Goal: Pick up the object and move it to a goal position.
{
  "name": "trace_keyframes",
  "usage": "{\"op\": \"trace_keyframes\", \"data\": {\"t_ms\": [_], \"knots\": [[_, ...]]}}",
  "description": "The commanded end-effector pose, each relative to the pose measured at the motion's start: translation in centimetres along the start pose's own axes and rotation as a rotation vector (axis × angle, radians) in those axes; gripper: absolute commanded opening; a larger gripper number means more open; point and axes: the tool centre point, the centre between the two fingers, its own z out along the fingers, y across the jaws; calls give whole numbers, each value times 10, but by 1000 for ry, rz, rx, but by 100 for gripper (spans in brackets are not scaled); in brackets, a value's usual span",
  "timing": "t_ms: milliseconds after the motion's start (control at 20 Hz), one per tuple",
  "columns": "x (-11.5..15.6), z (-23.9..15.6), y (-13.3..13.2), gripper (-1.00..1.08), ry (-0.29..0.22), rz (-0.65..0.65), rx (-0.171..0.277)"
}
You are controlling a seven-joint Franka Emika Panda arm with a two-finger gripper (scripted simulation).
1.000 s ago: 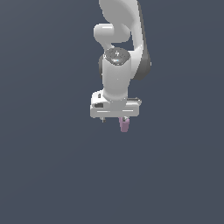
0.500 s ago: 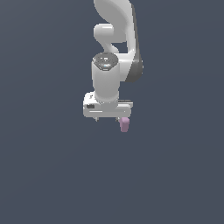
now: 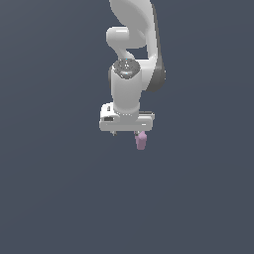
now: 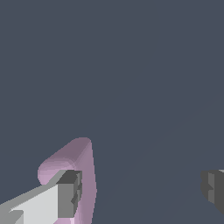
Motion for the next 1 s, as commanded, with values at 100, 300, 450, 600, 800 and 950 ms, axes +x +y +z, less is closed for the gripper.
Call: {"op": "trace_keyframes", "data": {"t_ms": [100,300,450,600,800,950], "knots": [[-15,4,-21,100,1,-29,4],[-34,9,-44,100,2,-62,7],[-46,12,-57,100,2,-82,9],[-55,14,-66,100,3,-96,10],[-62,16,-72,100,3,-107,10],[-61,16,-72,100,3,-107,10]]}}
